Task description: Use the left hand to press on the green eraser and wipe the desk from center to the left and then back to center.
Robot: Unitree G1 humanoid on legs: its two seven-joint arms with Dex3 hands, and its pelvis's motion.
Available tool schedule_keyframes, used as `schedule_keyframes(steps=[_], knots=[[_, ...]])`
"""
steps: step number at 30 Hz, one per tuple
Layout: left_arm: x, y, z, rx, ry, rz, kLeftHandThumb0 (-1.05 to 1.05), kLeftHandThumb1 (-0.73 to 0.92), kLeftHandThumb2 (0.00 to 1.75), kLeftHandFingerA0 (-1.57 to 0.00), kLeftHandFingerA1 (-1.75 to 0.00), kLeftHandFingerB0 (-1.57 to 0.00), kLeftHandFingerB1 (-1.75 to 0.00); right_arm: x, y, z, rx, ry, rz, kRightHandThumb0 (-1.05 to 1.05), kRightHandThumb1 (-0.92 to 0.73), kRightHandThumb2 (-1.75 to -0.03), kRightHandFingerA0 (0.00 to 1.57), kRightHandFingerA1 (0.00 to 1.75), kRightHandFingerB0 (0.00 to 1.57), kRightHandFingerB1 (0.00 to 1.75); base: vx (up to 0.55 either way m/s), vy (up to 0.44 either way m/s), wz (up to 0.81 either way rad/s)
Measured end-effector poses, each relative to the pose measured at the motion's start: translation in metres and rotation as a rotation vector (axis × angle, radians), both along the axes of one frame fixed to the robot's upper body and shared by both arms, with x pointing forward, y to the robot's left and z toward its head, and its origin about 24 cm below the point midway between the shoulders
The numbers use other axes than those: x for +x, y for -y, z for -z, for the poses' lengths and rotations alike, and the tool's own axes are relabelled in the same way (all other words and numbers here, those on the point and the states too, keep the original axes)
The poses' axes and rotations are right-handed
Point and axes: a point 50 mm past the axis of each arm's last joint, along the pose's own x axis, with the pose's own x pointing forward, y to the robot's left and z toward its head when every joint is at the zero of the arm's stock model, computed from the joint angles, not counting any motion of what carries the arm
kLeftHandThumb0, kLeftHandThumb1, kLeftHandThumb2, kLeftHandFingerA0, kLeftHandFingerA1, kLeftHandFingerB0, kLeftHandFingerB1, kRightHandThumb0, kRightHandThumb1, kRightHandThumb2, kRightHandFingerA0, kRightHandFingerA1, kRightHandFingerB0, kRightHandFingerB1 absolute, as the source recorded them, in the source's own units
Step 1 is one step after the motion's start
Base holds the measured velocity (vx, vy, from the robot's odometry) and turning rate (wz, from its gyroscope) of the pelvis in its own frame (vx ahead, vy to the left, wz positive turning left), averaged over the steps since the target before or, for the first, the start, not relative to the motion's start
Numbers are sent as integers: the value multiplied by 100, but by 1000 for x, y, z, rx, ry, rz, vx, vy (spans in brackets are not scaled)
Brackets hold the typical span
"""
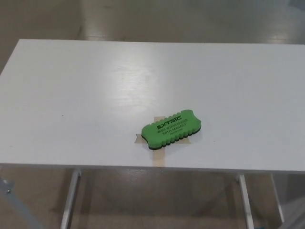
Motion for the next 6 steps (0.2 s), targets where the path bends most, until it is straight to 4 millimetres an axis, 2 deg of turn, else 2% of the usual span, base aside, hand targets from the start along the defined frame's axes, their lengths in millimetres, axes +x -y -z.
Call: schedule_keyframes(steps=[4,5,6], knots=[[-7,-9,19,-3,-87,-64,-46,51,57,-72,-50,-54,-37,2,0,0,-3,3,-6,-21,-67,-59,78,56,45,44,0,0,0],[-7,-9,19,-3,-89,-66,-46,52,57,-64,-45,-54,-37,2,0,0,-3,4,-6,-22,-67,-60,76,56,45,43,0,0,0],[-10,-11,25,-3,-117,-86,-46,52,57,-64,-45,-54,-37,3,0,-1,-4,7,-8,-22,-67,-60,76,56,45,43,0,0,0]])
